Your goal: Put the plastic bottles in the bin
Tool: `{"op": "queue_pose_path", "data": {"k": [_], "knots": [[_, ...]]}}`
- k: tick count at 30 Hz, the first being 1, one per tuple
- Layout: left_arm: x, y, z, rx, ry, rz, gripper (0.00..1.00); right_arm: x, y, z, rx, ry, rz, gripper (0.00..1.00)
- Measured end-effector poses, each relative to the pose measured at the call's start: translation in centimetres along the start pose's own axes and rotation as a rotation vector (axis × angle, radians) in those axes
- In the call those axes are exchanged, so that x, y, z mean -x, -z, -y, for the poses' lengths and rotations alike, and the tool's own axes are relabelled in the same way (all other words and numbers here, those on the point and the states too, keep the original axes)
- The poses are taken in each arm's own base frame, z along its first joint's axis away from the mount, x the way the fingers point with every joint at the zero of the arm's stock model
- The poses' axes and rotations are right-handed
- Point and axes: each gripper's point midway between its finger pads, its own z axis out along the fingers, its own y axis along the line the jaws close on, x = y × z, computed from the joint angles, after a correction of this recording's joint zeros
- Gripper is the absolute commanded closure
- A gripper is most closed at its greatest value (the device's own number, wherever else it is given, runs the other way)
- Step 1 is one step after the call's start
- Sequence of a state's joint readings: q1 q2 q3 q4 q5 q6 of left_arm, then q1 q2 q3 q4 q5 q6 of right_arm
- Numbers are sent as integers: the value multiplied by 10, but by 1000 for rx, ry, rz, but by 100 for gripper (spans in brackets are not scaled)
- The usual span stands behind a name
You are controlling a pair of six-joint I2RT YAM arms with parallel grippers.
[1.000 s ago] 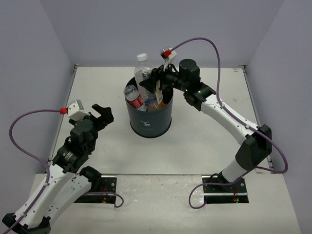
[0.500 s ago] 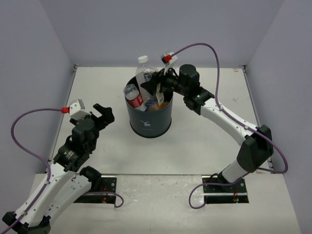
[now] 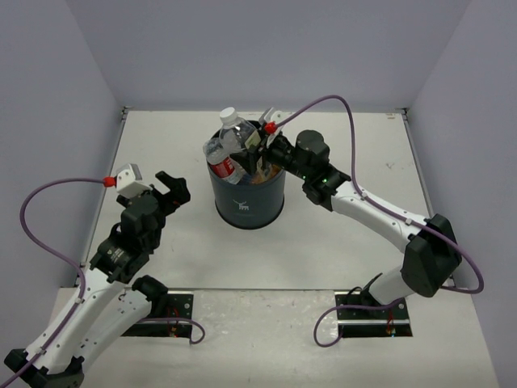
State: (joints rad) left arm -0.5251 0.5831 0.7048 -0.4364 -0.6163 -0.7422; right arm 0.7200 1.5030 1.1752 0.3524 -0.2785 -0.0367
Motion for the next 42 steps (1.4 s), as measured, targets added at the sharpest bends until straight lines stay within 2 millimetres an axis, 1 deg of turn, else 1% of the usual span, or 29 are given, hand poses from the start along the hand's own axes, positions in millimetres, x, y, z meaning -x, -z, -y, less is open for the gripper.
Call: {"op": "queue_pose_path", "data": {"k": [3,5,6,7,8,9,10,11,12,14,19,21,22,23,25,29,31,33,35,37,39,40,42], "knots": [[0,0,0,1,0,1,0,-1,0,0,-1,4,9,71],[0,0,0,2,0,2,0,-1,-1,0,-3,3,9,63],[0,0,0,2,0,2,0,-1,-1,1,-5,4,8,54],[0,0,0,2,0,1,0,-1,-1,1,-8,3,8,42],[0,0,0,3,-1,1,0,-2,-1,1,-12,3,7,35],[0,0,-1,4,-1,1,0,-2,-1,2,-17,2,7,30],[0,-1,-1,5,-2,1,0,-2,-1,3,-22,2,8,26],[0,-1,-1,6,-2,0,0,-1,0,3,-24,1,9,20],[-1,-1,-1,6,-3,0,0,-1,0,3,-25,0,9,12],[-1,-1,-1,7,-4,-1,0,-1,1,2,-27,-7,2,2],[-1,-1,-1,7,-4,-2,0,-24,11,-1,-34,-57,-120,1],[-1,-1,-1,7,-4,-2,0,-24,16,0,-47,-75,-142,1],[-1,-1,-1,7,-4,-2,0,-19,19,0,-52,-78,-140,1],[-1,-1,-1,7,-4,-2,0,-11,22,0,-59,-80,-132,1],[-1,-2,-1,7,-5,-2,0,13,30,2,-79,-75,-89,1],[-1,-2,-1,7,-4,-2,0,76,52,4,-112,-51,43,1],[-1,-2,0,7,-4,-1,0,102,64,2,-116,-38,102,1],[-1,-2,0,7,-4,-1,0,121,75,1,-123,-36,142,1],[-1,-2,0,7,-4,-1,0,132,82,3,-152,-52,161,1],[-1,-3,0,8,-6,-1,0,133,89,15,-230,-99,157,1],[-1,-4,1,11,-10,-3,0,124,98,35,-349,-162,130,1],[-1,-5,1,16,-13,-4,0,116,104,46,-401,-203,115,1],[1,-8,3,24,-18,-2,0,94,122,70,-510,-278,79,1]]}}
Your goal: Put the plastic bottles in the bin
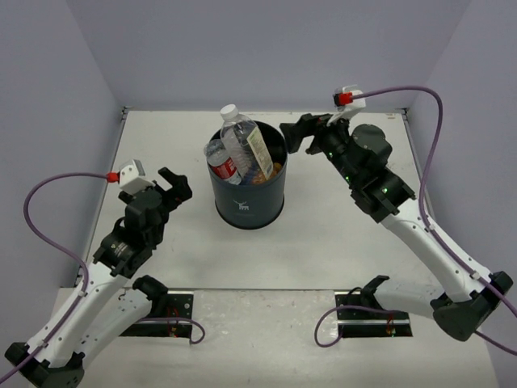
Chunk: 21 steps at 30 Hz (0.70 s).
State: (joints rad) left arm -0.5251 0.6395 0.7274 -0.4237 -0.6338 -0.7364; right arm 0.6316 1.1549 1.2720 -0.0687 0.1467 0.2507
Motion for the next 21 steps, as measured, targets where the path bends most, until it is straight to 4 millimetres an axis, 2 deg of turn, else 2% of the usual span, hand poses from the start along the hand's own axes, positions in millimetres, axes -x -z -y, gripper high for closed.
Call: {"op": "queue_pose_path", "data": {"k": [2,5,7,10,13,16,18,21], "knots": [[0,-4,1,13,-14,1,0,-20,11,45,-109,-86,-31,1],[0,-8,1,25,-30,4,0,-56,40,109,-297,-176,-63,1],[0,-11,1,28,-30,8,0,-80,57,134,-381,-218,-85,1],[3,-15,-3,38,-12,25,0,-115,74,157,-454,-276,-127,1],[8,-24,-15,64,18,39,0,-153,90,184,-544,-327,-185,1],[3,-35,-29,84,37,27,0,-185,104,200,-603,-365,-242,1],[-5,-46,-38,97,43,-13,0,-197,109,203,-604,-379,-258,1],[-14,-65,-60,156,57,-63,0,-200,115,204,-601,-378,-244,1]]}}
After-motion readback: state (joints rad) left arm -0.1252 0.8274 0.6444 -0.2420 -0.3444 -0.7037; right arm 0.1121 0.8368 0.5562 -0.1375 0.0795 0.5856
